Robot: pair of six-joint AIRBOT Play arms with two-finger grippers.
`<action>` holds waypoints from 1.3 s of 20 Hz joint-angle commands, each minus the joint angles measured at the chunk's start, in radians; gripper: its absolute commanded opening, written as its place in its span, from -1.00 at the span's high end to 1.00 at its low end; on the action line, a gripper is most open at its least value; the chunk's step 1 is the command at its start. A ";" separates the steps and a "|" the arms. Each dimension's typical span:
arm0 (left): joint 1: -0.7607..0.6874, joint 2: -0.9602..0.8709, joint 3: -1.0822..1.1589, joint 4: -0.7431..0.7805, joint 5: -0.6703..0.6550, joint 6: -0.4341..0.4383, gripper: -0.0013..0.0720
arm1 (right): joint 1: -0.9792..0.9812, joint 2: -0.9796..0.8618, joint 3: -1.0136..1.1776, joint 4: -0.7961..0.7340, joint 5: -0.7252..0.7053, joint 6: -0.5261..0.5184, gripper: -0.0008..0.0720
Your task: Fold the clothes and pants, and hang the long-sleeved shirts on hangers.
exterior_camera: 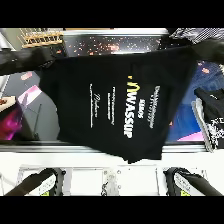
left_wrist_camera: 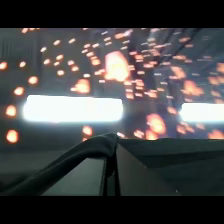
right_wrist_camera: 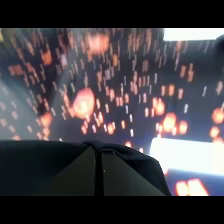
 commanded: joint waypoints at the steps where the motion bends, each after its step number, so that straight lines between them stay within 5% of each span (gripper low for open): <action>1: -0.001 -0.262 0.099 0.001 0.119 0.026 0.95 | 0.026 -0.252 0.004 0.001 -0.137 -0.017 0.94; 3: -0.001 -0.371 0.199 0.002 0.093 0.025 0.93 | 0.023 -0.310 0.004 0.000 -0.208 -0.018 0.84; 4: 0.000 -0.406 0.238 0.002 0.072 0.024 0.27 | 0.017 -0.321 0.003 0.000 -0.229 -0.018 0.21; 5: 0.010 -0.434 0.277 0.003 0.039 0.014 -0.57 | 0.006 -0.321 0.003 0.000 -0.231 -0.018 -0.61; 6: 0.025 -0.453 0.309 0.003 -0.013 -0.006 -0.66 | -0.008 -0.311 0.003 0.000 -0.218 -0.018 -0.82; 9: 0.084 -0.416 0.277 0.011 -0.128 0.003 -0.66 | -0.090 -0.246 -0.026 -0.009 -0.036 -0.066 -0.81; 13: 0.141 -0.226 -0.110 0.010 -0.130 0.010 -0.66 | -0.209 -0.121 -0.348 -0.068 0.180 -0.093 -0.81; 19: 0.140 -0.024 -0.686 -0.002 -0.037 0.006 -0.67 | -0.229 -0.078 -0.853 0.068 0.054 -0.093 -0.81; 26: 0.140 0.076 -0.835 0.000 0.076 -0.021 -0.66 | -0.074 -0.160 -0.904 0.168 -0.125 -0.093 -0.80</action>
